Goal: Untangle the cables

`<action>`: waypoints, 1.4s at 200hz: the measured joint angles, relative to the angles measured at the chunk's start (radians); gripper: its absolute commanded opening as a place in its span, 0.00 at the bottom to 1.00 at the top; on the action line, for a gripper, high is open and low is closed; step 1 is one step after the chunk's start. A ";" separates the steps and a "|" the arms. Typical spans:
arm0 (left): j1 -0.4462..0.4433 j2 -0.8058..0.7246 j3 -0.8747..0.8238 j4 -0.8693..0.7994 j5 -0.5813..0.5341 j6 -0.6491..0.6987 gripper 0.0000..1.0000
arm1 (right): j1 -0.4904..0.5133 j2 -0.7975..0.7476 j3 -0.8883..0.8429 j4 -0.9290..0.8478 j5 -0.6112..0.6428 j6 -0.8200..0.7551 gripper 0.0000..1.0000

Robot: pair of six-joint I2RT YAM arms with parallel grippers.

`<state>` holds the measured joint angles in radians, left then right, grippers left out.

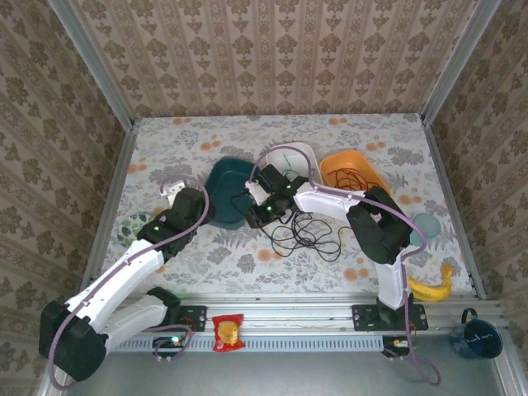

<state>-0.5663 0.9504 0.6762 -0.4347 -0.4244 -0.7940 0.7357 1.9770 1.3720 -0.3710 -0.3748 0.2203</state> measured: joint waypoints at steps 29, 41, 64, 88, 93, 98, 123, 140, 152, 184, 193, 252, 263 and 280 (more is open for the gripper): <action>0.005 -0.006 -0.015 0.024 0.029 0.000 0.76 | 0.000 -0.055 -0.052 0.020 0.015 0.005 0.00; 0.005 -0.005 -0.026 0.040 0.045 0.000 0.76 | 0.000 -0.123 -0.097 0.023 0.035 0.010 0.00; 0.004 0.004 -0.039 0.077 0.077 0.000 0.76 | -0.008 -0.294 -0.138 0.016 0.064 0.018 0.00; 0.003 0.017 -0.042 0.108 0.090 0.000 0.76 | -0.023 -0.497 -0.125 0.023 0.105 0.022 0.00; 0.003 0.018 -0.043 0.114 0.092 0.000 0.76 | -0.025 -0.529 -0.116 0.023 0.111 0.022 0.00; 0.003 0.019 -0.044 0.120 0.093 0.000 0.76 | -0.028 -0.559 -0.104 0.024 0.121 0.022 0.00; -0.002 0.028 -0.055 0.134 0.095 0.000 0.76 | -0.035 -0.658 -0.002 0.037 0.182 0.017 0.00; -0.003 0.034 -0.068 0.129 0.094 -0.013 0.76 | -0.037 -0.674 0.095 0.072 0.206 0.008 0.00; -0.003 0.034 -0.079 0.119 0.090 -0.033 0.76 | -0.037 -0.665 0.174 0.100 0.214 -0.002 0.00; -0.003 0.026 -0.128 0.097 0.072 -0.098 0.76 | -0.037 -0.522 0.517 0.164 0.207 -0.020 0.00; -0.003 0.016 -0.146 0.087 0.066 -0.115 0.76 | -0.037 -0.452 0.644 0.182 0.202 -0.021 0.00; -0.002 -0.002 -0.172 0.062 0.049 -0.162 0.76 | -0.041 0.004 1.408 0.200 0.169 0.012 0.00; -0.001 -0.001 -0.172 0.062 0.049 -0.166 0.76 | -0.044 0.025 1.425 0.221 0.169 0.028 0.00; 0.002 0.004 -0.172 0.064 0.050 -0.171 0.76 | -0.049 0.042 1.430 0.262 0.160 0.064 0.00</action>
<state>-0.5640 0.9543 0.5041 -0.3710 -0.3748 -0.9653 0.6865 2.0186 2.8021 -0.1093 -0.2146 0.2848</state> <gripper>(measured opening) 0.759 0.065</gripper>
